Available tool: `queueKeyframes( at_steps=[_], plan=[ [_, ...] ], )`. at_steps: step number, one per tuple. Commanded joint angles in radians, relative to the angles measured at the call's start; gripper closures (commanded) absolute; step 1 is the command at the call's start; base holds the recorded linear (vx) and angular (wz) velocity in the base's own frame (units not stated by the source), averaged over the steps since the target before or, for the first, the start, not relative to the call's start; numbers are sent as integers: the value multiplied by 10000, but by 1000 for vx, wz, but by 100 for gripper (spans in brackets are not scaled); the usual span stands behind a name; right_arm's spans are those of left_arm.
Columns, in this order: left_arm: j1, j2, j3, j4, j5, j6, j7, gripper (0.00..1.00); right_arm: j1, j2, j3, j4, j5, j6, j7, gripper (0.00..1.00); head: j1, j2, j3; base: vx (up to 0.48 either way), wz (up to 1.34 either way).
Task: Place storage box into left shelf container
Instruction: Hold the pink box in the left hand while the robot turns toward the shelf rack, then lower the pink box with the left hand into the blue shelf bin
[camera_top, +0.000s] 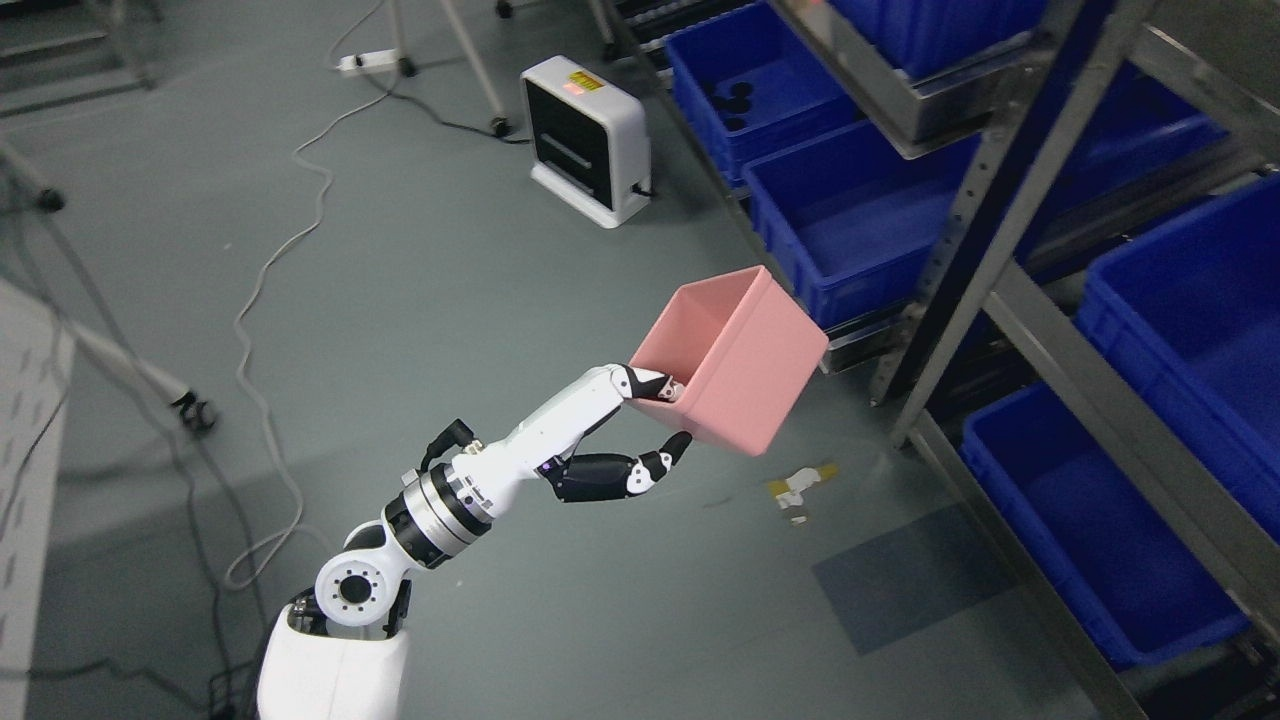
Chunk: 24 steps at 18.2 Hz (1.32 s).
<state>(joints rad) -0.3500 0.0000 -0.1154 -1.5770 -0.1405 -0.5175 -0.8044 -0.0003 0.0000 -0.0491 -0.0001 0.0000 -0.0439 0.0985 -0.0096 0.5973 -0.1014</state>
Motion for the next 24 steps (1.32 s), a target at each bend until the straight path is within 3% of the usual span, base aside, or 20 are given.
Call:
queueKeyframes(
  at_steps=[1, 7, 10, 14, 22, 24],
  plan=[
    [63, 174, -1130, 77, 9, 21, -9, 99, 264, -175, 0, -174, -31, -6, 1730, 0, 0, 0, 0, 534, -848],
    [707, 174, -2049, 184, -6, 36, -269, 98, 264, -175, 0, -174, -31, -6, 1730, 0, 0, 0, 0, 378, -1194],
    [984, 903, -2205, 322, -6, 36, -485, 98, 264, -175, 0, -174, -31, -6, 1730, 0, 0, 0, 0, 250, -1158],
    [694, 874, -1027, 736, -143, 6, -454, 98, 264, -175, 0, -174, -31, -6, 1730, 0, 0, 0, 0, 269, -860],
    [-1408, 1227, -105, 3205, -2320, 6, -653, 96, 264, -175, 0, -174, -31, -6, 1730, 0, 0, 0, 0, 176, -303],
    [-1547, 1135, 95, 3603, -2827, 21, -638, 85, 264, -175, 0, -174, -31, -6, 1730, 0, 0, 0, 0, 134, -112]
  ],
)
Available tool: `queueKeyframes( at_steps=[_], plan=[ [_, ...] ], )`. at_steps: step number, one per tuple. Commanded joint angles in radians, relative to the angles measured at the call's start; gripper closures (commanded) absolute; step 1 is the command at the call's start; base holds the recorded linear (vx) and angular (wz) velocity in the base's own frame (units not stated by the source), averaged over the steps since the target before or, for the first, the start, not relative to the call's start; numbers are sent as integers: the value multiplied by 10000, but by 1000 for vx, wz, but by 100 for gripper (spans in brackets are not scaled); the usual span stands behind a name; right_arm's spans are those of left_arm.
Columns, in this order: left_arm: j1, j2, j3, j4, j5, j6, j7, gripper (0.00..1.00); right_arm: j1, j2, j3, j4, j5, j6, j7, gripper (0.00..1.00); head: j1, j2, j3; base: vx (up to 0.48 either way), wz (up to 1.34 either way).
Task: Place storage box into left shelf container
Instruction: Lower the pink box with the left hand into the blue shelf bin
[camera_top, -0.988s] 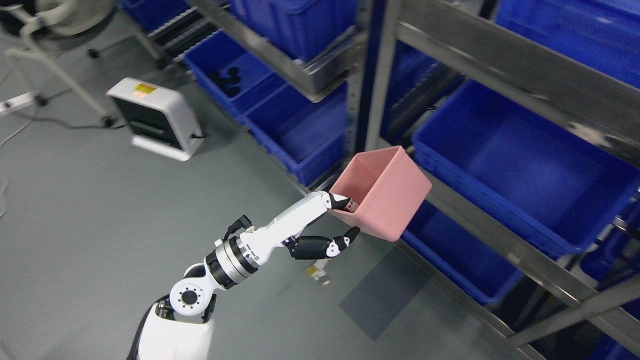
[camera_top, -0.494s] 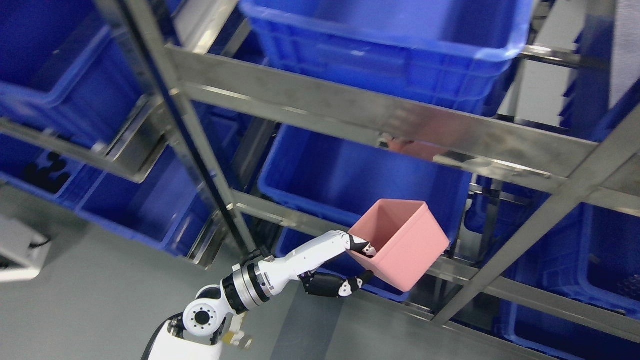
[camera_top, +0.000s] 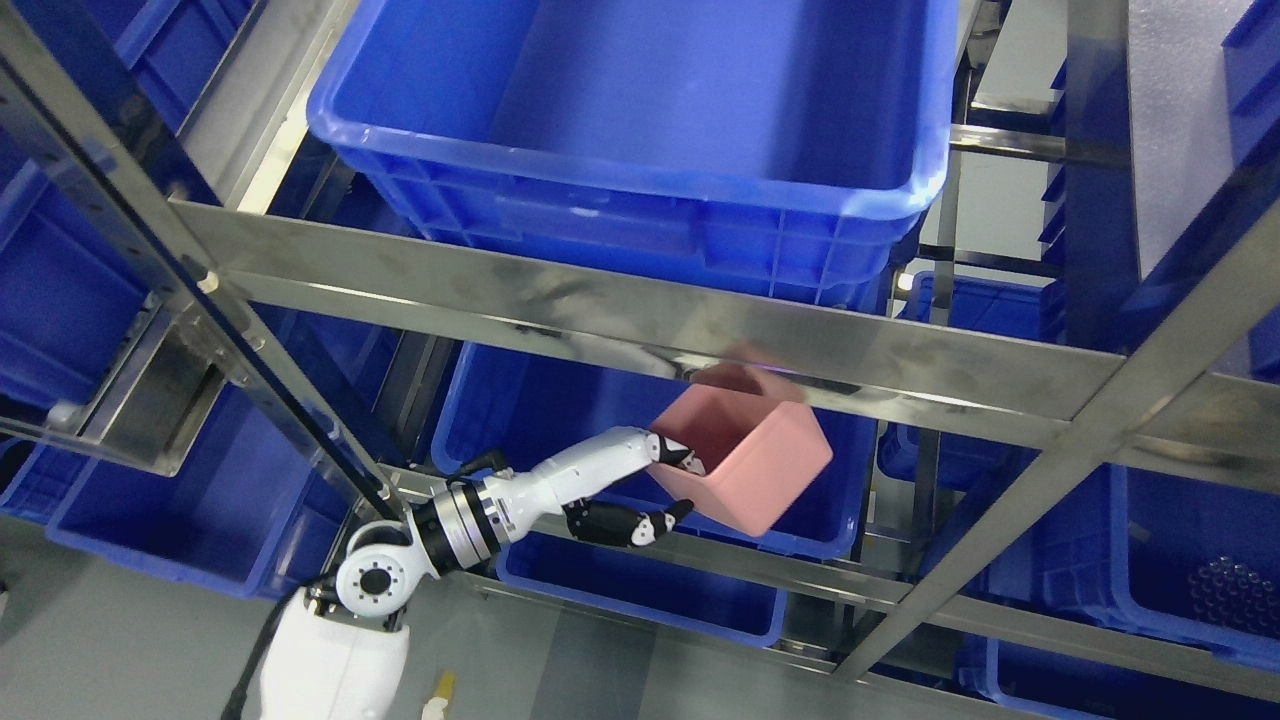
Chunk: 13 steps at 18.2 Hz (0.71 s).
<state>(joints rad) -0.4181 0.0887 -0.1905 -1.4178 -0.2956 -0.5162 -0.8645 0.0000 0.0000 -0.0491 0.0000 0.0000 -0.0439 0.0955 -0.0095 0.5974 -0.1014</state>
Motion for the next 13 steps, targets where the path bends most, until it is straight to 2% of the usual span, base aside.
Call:
queueKeyframes(
  at_steps=[1, 2, 4, 6, 7, 8, 9, 11, 13],
  plan=[
    [-866, 188, 831, 2181, -1430, 23, 9, 70, 261, -175, 0, -174, -31, -6, 1760, 0, 0, 0, 0, 101, -107],
    [-866, 81, 831, 2304, -1659, 38, 39, 52, 261, -175, 0, -174, -31, -6, 1760, 0, 0, -1, 0, 101, -107],
    [-866, -225, 953, 2397, -1739, 53, 70, 25, 261, -175, 0, -174, -31, -6, 1760, 0, 0, -1, 0, 75, -68],
    [-866, -712, 1335, 2382, -1677, 38, 116, 12, 261, -175, 0, -174, -31, -6, 1760, 0, 0, -1, 0, 65, -9],
    [-835, -712, 1580, 2367, -1616, 23, 116, 5, 261, -175, 0, -174, -31, -6, 1760, 0, 0, -1, 0, 51, -60],
    [-820, -712, 1552, 2321, -1418, -8, 238, 0, 261, -175, 0, -174, -31, -6, 1760, 0, 0, -1, 0, 51, -60],
    [-805, -712, 1445, 2290, -854, 22, 649, 0, 261, -175, 0, -174, -31, -6, 1760, 0, 0, -1, 0, 20, -5],
    [-637, -712, 1109, 2275, 572, 130, 2134, 0, 261, -175, 0, -174, -31, -6, 1760, 0, 0, -1, 0, 0, 0],
    [173, -712, 756, 1787, 1266, 314, 4173, 0, 261, -175, 0, -174, -31, -6, 1760, 0, 0, -1, 0, 0, 0]
  ],
)
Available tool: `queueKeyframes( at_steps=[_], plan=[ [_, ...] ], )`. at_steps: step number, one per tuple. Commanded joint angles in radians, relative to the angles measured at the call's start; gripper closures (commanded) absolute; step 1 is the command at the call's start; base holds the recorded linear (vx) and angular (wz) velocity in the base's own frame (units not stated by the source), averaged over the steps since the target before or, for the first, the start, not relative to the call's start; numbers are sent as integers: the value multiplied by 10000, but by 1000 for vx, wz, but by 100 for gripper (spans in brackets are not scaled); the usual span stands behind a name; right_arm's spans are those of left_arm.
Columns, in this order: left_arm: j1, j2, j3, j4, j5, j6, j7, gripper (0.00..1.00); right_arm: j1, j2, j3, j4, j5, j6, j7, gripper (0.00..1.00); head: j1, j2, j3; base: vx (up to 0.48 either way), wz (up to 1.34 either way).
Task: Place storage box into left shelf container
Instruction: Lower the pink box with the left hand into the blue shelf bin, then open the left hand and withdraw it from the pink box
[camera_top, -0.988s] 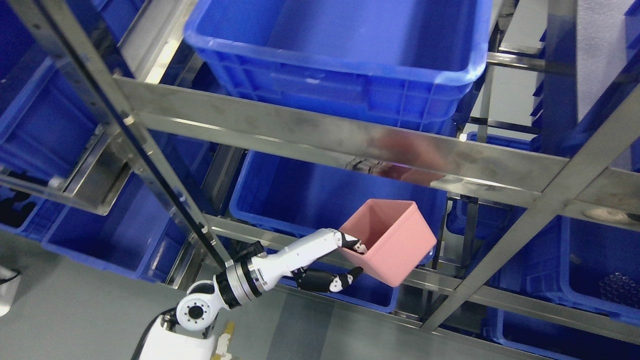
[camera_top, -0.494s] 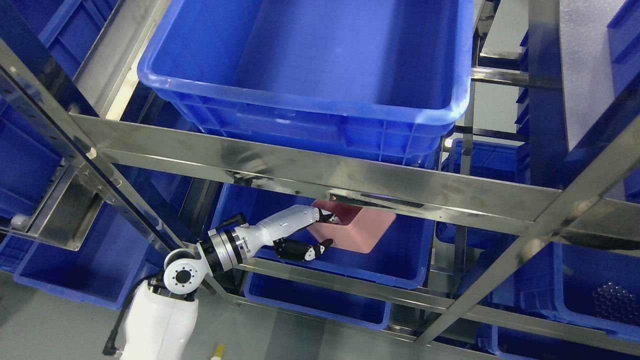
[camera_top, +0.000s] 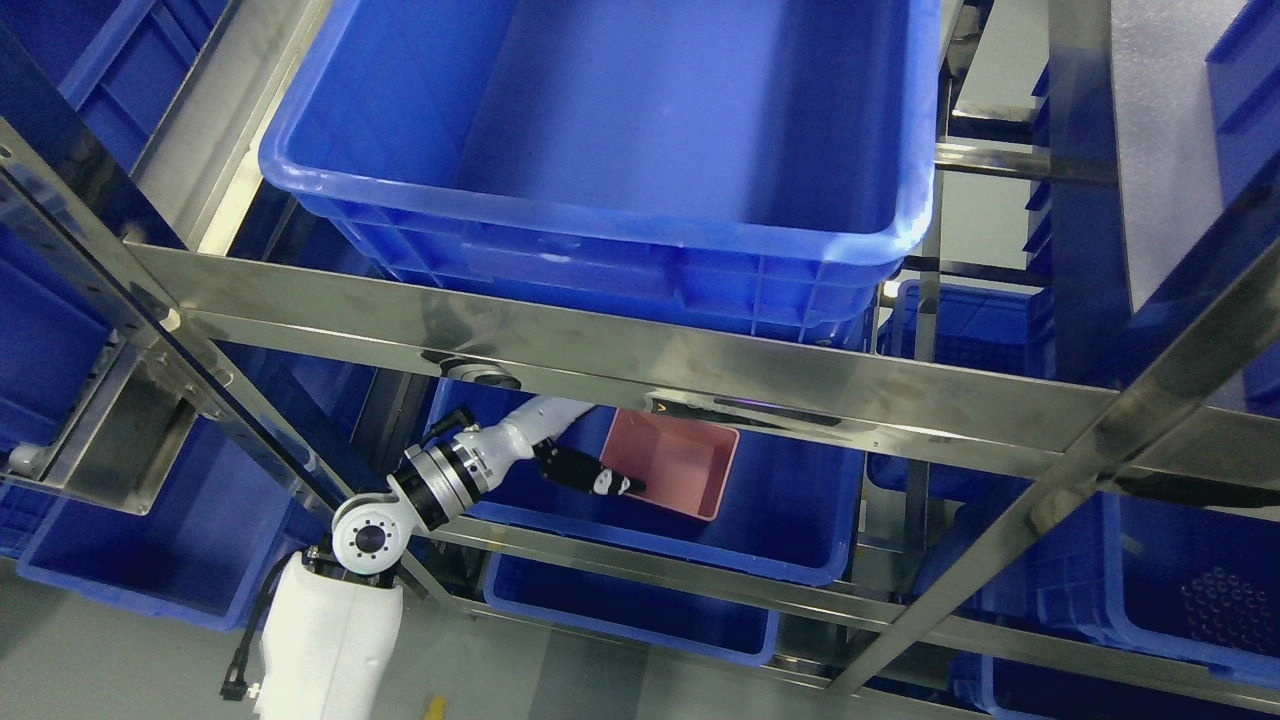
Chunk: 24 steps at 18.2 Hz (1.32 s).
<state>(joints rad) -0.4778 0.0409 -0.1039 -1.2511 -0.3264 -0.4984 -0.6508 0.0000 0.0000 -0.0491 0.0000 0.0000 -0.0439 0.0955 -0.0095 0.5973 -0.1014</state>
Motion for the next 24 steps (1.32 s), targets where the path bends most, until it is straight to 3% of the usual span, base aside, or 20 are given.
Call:
queueKeyframes(
  at_steps=[1, 5, 10, 15, 24],
  plan=[
    [1109, -235, -309, -127, 1835, 137, 2667, 0, 261, -175, 0, -175, -31, -6, 1760, 0, 0, 0, 0, 0, 0],
    [2734, -235, -679, -1721, 2266, 152, 3684, 0, 261, -175, 0, -175, -31, -6, 1760, 0, 0, 0, 0, -7, 0],
    [3643, -235, -451, -3226, 3064, 624, 4512, 0, 261, -175, 0, -175, -31, -6, 1760, 0, 0, 0, 0, 0, 0],
    [3628, -235, 685, -3320, 3141, 2251, 4897, 0, 261, -175, 0, -175, -31, -6, 1760, 0, 0, 0, 0, -9, -1],
    [3505, -235, 670, -3381, 3156, 2254, 4836, 0, 261, -175, 0, -175, -31, -6, 1760, 0, 0, 0, 0, -79, 8]
  ],
)
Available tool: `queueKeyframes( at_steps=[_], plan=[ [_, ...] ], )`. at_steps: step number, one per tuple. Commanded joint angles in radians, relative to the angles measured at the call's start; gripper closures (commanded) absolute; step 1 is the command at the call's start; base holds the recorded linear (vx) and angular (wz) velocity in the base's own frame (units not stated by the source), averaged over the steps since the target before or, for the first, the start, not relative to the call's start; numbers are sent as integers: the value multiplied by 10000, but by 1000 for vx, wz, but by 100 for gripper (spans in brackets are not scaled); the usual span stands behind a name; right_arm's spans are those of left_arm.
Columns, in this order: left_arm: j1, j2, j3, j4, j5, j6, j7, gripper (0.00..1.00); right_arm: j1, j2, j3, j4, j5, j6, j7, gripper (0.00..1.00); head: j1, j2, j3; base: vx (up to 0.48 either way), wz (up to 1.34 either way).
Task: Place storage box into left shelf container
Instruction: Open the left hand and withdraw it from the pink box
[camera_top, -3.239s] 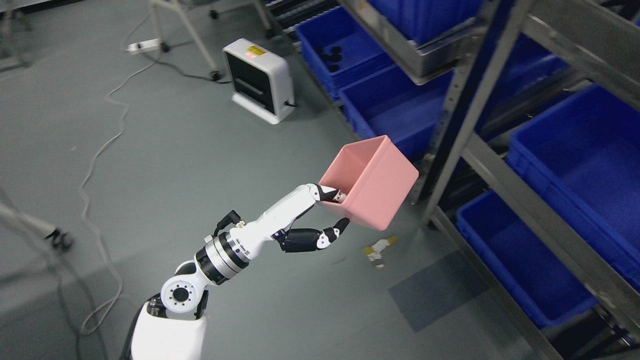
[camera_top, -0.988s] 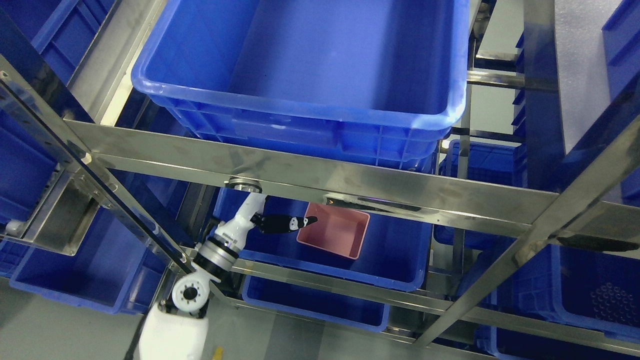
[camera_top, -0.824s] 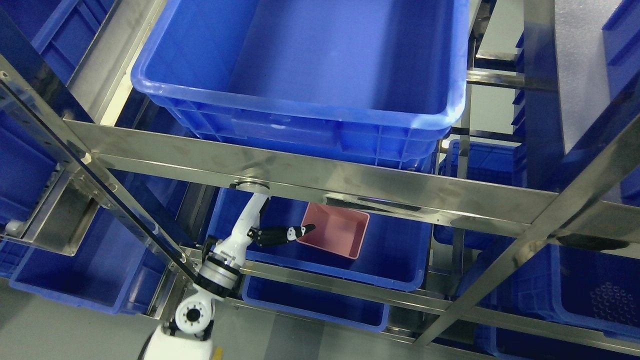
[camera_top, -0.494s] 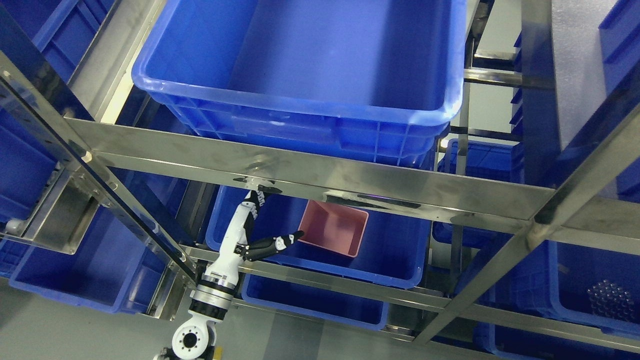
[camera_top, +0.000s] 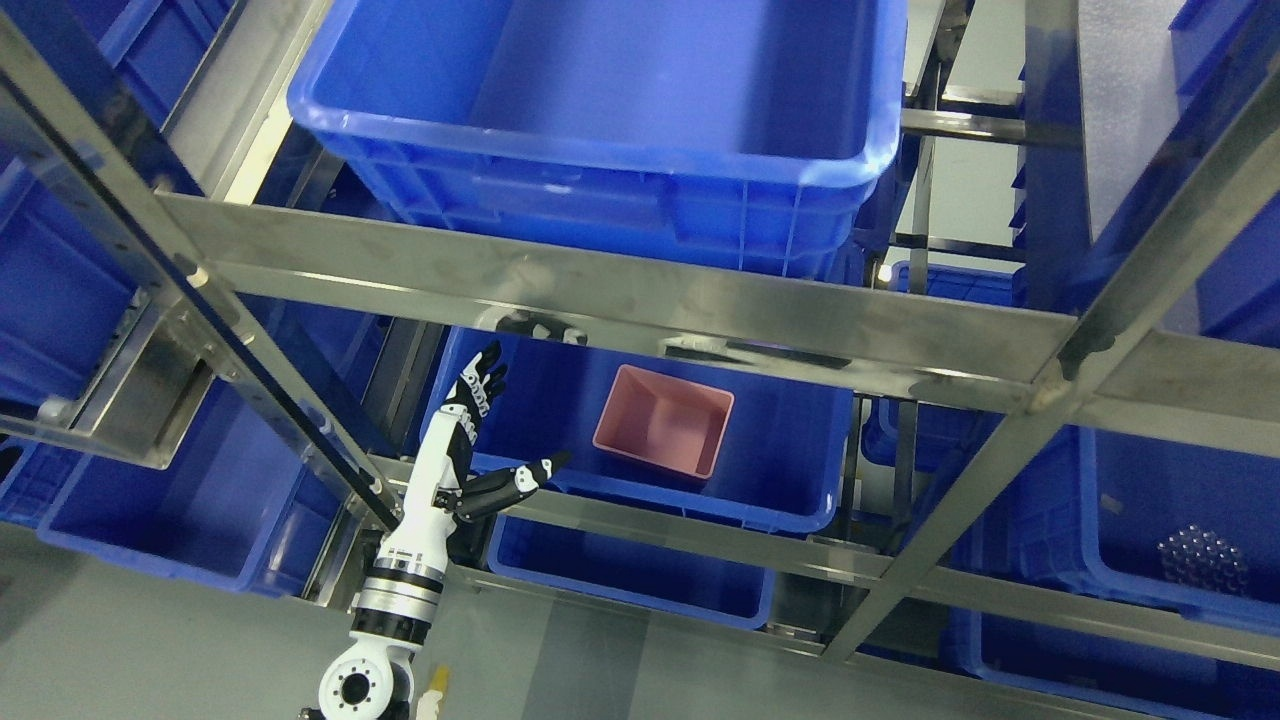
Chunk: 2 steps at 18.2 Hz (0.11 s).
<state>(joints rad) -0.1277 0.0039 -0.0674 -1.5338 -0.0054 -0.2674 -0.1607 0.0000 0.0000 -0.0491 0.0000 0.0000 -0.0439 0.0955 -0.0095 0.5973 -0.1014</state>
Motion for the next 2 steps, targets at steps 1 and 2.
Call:
queueKeyframes(
  at_steps=[1, 2],
  plan=[
    [-11, 135, 291, -554, -53, -71, -65, 0, 261, -175, 0, -175, -31, -6, 1760, 0, 0, 0, 0, -160, 69],
    [-27, 135, 291, -554, -53, -72, -65, 0, 261, -175, 0, -175, -31, -6, 1760, 0, 0, 0, 0, -140, 13]
  ],
)
